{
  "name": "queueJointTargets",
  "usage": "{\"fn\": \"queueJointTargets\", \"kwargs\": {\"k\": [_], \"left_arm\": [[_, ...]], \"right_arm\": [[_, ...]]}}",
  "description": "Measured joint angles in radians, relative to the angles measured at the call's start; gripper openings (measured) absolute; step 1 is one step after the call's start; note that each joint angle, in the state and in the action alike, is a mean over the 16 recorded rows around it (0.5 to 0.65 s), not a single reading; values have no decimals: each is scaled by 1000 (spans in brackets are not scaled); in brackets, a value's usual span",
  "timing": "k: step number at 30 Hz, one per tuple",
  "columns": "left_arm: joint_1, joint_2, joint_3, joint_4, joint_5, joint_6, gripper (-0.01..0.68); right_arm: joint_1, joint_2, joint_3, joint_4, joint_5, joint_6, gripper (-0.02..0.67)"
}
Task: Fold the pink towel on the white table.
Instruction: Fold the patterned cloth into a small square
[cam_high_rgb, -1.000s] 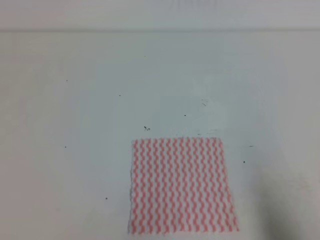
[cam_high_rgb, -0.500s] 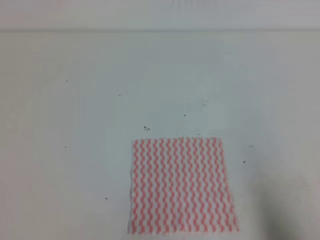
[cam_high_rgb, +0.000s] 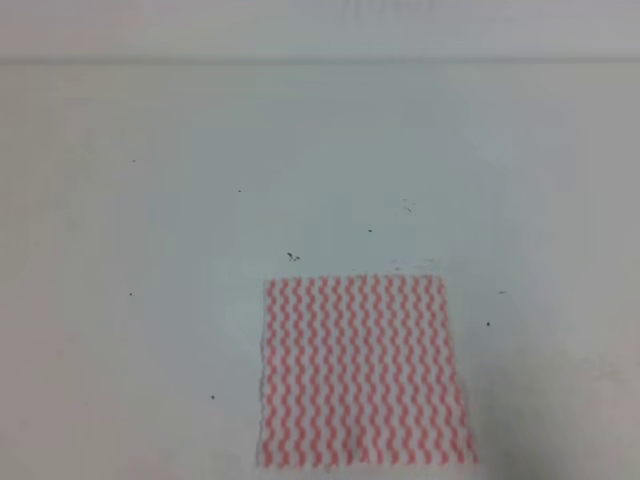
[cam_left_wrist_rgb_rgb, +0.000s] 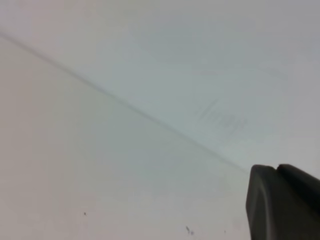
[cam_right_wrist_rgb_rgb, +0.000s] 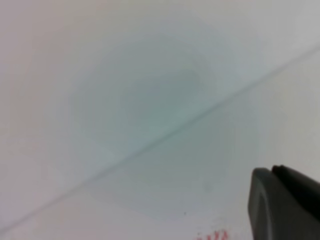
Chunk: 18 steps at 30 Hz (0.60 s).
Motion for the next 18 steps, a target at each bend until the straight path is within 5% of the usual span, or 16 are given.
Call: {"fn": "queueJointTargets", "kwargs": {"k": [18], "left_arm": [[1, 630, -356, 31, 296, 147, -3]], "right_arm": [[0, 507, -257, -145, 434, -18, -18]]}}
